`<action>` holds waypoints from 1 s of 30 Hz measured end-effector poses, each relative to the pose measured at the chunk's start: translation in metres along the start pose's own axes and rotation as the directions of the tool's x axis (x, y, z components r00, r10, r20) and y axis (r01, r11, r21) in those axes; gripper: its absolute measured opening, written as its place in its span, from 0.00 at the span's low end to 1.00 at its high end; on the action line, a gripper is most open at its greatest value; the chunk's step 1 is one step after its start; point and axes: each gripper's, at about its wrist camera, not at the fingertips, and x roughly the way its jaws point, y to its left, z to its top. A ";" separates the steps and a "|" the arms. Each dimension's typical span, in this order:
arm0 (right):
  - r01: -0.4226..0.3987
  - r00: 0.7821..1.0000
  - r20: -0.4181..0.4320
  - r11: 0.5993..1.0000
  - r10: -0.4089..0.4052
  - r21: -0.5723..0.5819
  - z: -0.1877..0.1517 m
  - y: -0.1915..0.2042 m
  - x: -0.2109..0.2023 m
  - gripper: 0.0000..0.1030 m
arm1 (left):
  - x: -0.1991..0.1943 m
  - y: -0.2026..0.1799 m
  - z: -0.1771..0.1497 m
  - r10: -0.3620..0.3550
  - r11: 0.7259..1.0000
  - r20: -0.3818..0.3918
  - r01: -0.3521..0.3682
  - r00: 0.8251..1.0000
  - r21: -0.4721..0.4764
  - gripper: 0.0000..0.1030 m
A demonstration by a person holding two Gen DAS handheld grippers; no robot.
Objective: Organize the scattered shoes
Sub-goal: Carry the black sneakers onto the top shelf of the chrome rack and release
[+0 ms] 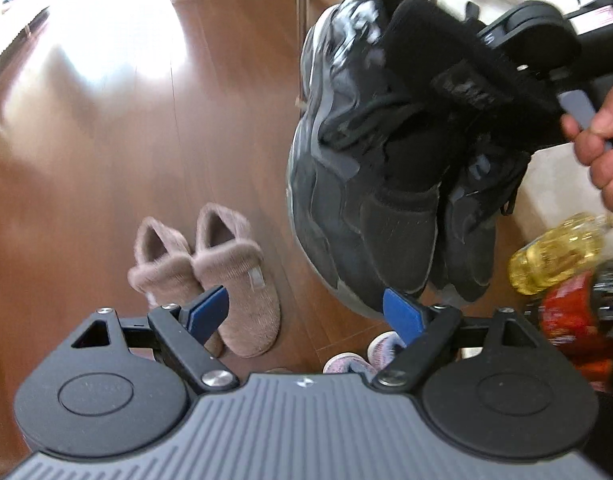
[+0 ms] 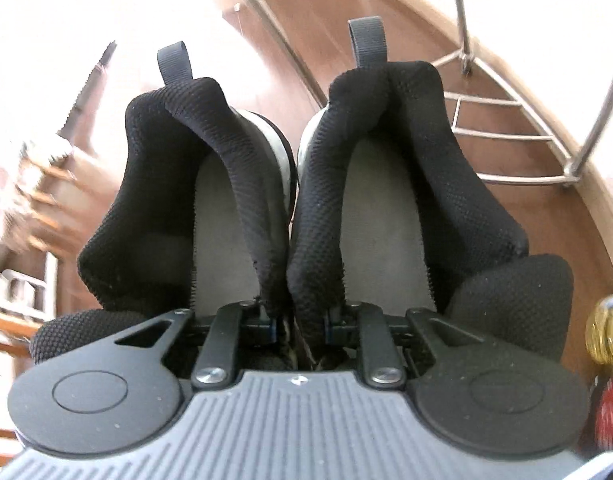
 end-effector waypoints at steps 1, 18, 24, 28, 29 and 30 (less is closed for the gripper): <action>-0.004 1.000 0.019 1.000 0.004 0.010 0.012 0.006 -0.023 0.17 | -0.027 0.002 0.011 0.000 1.000 0.021 0.000 1.000 0.011 0.84; -0.103 0.937 0.348 0.980 0.038 0.171 0.208 0.111 -0.415 0.17 | -0.331 -0.023 0.230 -0.138 0.985 0.399 0.085 0.907 0.147 0.86; -0.037 0.935 0.354 0.983 -0.030 0.180 0.315 0.129 -0.479 0.17 | -0.322 -0.058 0.309 -0.174 0.984 0.433 0.142 0.884 0.106 0.86; 0.101 0.954 0.264 0.981 -0.143 0.168 0.398 0.142 -0.456 0.17 | -0.304 -0.074 0.350 -0.175 0.984 0.429 0.154 0.886 0.085 0.86; 0.144 0.957 0.228 0.976 -0.179 0.164 0.417 0.144 -0.449 0.17 | -0.298 -0.078 0.359 -0.179 0.984 0.429 0.159 0.886 0.083 0.86; 0.183 0.958 0.192 0.970 -0.213 0.161 0.435 0.146 -0.441 0.17 | -0.291 -0.082 0.368 -0.185 0.983 0.425 0.167 0.886 0.081 0.86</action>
